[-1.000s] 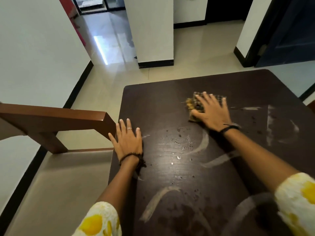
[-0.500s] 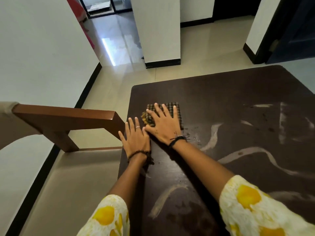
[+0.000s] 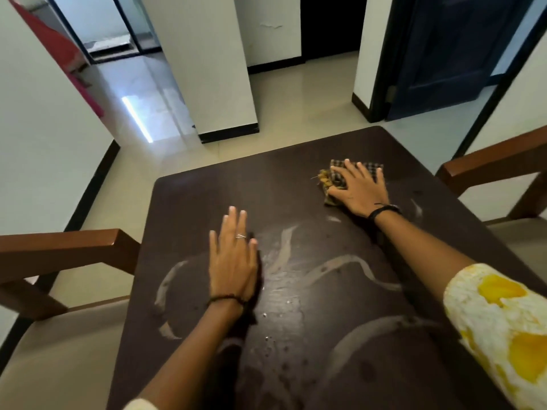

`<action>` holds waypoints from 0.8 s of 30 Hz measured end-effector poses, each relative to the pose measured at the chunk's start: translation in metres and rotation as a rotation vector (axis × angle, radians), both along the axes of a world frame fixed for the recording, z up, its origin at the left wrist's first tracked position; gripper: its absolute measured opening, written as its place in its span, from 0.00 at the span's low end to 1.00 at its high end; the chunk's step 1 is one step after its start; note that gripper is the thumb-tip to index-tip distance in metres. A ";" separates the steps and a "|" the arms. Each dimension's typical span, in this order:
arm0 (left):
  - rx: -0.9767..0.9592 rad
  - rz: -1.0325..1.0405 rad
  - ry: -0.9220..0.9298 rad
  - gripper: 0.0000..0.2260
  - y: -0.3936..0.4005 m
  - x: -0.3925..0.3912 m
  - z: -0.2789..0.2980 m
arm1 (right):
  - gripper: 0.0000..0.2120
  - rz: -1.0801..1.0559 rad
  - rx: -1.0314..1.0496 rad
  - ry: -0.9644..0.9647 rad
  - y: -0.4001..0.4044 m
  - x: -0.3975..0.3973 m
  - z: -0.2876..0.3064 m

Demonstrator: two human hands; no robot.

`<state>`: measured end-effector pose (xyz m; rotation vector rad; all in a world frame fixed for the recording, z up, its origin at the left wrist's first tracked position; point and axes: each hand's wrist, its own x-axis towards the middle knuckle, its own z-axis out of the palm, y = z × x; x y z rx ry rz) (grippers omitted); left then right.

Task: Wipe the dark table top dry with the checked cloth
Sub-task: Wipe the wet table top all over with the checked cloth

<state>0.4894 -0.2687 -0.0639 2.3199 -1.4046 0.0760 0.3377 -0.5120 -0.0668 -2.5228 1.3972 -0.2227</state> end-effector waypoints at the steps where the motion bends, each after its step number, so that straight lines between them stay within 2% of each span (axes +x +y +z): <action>1: 0.001 -0.035 0.026 0.24 -0.009 -0.021 -0.002 | 0.28 -0.021 0.020 0.009 -0.006 -0.006 0.002; 6: 0.076 -0.112 0.043 0.23 -0.051 -0.087 -0.009 | 0.27 0.071 0.017 0.024 0.005 -0.007 0.005; 9: 0.127 -0.078 0.035 0.23 -0.062 -0.105 -0.015 | 0.28 0.246 -0.066 0.003 0.020 -0.019 -0.004; 12: 0.188 -0.021 0.049 0.23 -0.063 -0.111 -0.022 | 0.28 0.318 -0.062 -0.032 0.016 -0.029 -0.005; 15: 0.197 -0.030 0.056 0.22 -0.062 -0.112 -0.022 | 0.27 0.281 -0.060 -0.037 -0.009 -0.039 -0.003; 20: 0.169 -0.036 0.074 0.22 -0.061 -0.113 -0.019 | 0.28 0.090 -0.011 -0.010 -0.064 -0.069 -0.001; 24: 0.168 -0.028 0.065 0.21 -0.061 -0.113 -0.019 | 0.29 0.079 -0.026 -0.003 -0.053 -0.090 -0.003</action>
